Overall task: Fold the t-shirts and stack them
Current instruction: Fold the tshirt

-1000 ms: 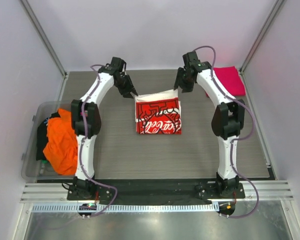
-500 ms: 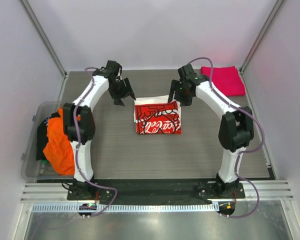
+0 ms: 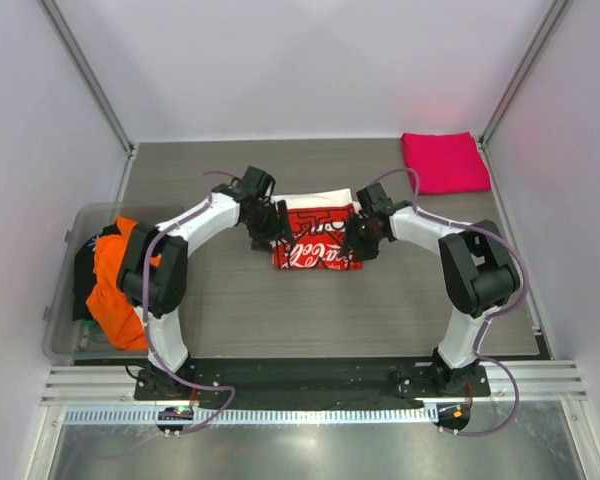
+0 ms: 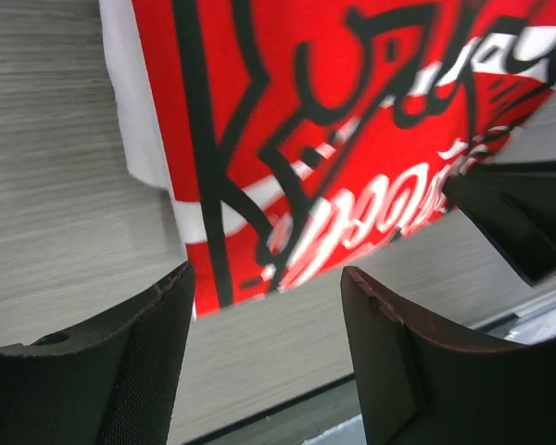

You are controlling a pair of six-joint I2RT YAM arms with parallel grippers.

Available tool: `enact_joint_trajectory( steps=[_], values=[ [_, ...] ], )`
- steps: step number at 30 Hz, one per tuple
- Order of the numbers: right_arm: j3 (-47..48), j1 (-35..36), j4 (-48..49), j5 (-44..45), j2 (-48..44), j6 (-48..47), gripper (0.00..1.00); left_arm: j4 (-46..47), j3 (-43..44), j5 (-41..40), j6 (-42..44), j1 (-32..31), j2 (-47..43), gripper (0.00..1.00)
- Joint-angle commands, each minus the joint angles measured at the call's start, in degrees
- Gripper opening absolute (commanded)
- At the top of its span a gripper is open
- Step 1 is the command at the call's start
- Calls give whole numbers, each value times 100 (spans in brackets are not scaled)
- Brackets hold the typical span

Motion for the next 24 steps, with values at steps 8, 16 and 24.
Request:
enact_joint_trajectory(
  steps=[8,16,24],
  values=[
    [-1953,220,582,185,-1035,286,49,972,-1372,-194,-255,-689,385,59],
    [-1867,343,-534,378,-2712,313,64,34,-2516,-959,-255,-1146,-1599,61],
    [-128,-113,-1027,1125,-1969,-284,81,-470,-2068,-1461,88,-1146,-2006,67]
  ],
)
